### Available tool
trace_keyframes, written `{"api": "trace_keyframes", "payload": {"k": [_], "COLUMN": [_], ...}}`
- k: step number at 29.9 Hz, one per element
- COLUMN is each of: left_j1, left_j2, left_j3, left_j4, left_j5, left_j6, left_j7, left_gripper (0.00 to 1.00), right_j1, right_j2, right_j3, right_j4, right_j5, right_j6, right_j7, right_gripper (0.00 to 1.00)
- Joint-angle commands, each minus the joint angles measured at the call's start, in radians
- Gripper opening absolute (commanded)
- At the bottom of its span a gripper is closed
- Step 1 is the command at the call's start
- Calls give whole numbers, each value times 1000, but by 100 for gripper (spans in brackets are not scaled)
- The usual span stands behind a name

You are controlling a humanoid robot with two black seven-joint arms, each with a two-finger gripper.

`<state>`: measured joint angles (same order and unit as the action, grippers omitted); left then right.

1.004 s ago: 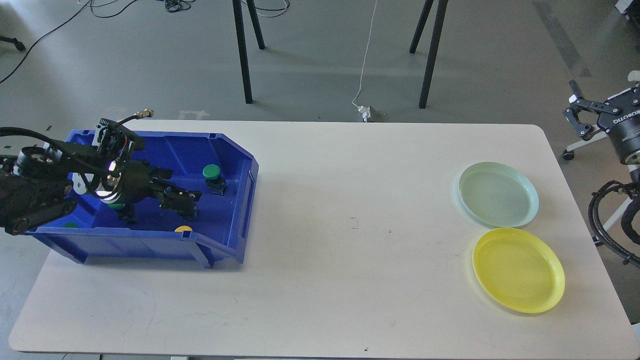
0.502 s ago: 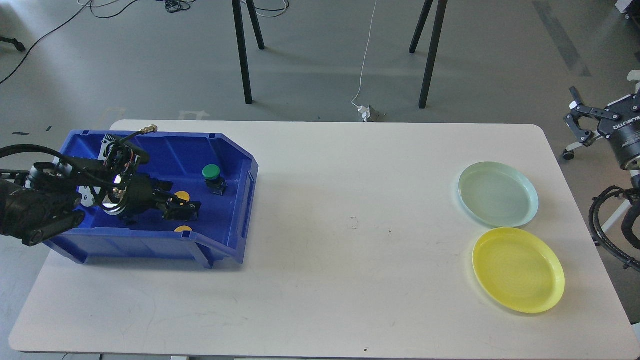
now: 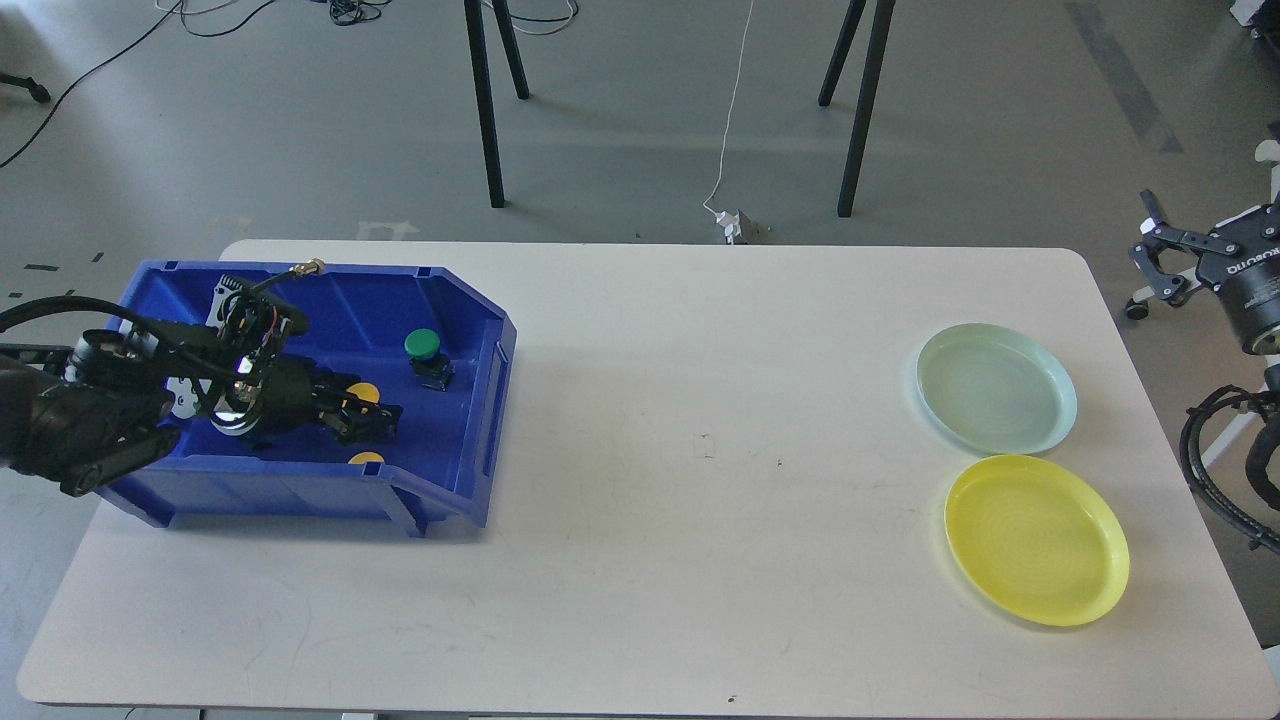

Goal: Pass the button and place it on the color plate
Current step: 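Grasp a yellow-topped button in the bin with the left gripper, then lift the button and extend the left gripper toward the right gripper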

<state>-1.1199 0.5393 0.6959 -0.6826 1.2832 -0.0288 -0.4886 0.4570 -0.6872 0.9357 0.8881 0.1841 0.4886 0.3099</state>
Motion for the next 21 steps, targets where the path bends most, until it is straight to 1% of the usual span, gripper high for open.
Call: {"api": "trace_keyframes", "payload": {"k": [1,3,5,9,11,12,14,16,19,21], "left_j1": [-1,-3,-5,-18,-31,-41,-75,-103,-110,-106], "left_j2": [2,2,5,24,72,106,189,307,480,551], "left_j3": [2,2,-3,-12,-30,-50,-114,-199,-329,-418], "left_j4": [0,0,-2,-15,-40,-70,-179,-340,-575,-704], "left_j5": [7,7,8,5,5,5,7,7,7,1], "left_j6": [4,7,9,12,12,12,9,4,0,-8], "left_j7": [0,0,0,0,0,0,0,0,0,0], "left_gripper": [11,5,3,2,2,2,2,2,2,2], "right_j1": [-1,-6,-8,-9,-9,-9,-9,-9,-26,-43], "right_j2": [1,1,1,0,0,0,1,1,-3,1], "right_j3": [0,0,0,0,0,0,2,17,60,68], "right_j4": [0,0,0,0,0,0,0,0,-3,3], "right_j5": [0,0,0,0,0,0,0,1,6,6], "right_j6": [0,0,0,0,0,0,0,0,0,0], "right_j7": [0,0,0,0,0,0,0,0,0,1], "right_gripper": [99,99,99,99,99,99,99,99,99,99]}}
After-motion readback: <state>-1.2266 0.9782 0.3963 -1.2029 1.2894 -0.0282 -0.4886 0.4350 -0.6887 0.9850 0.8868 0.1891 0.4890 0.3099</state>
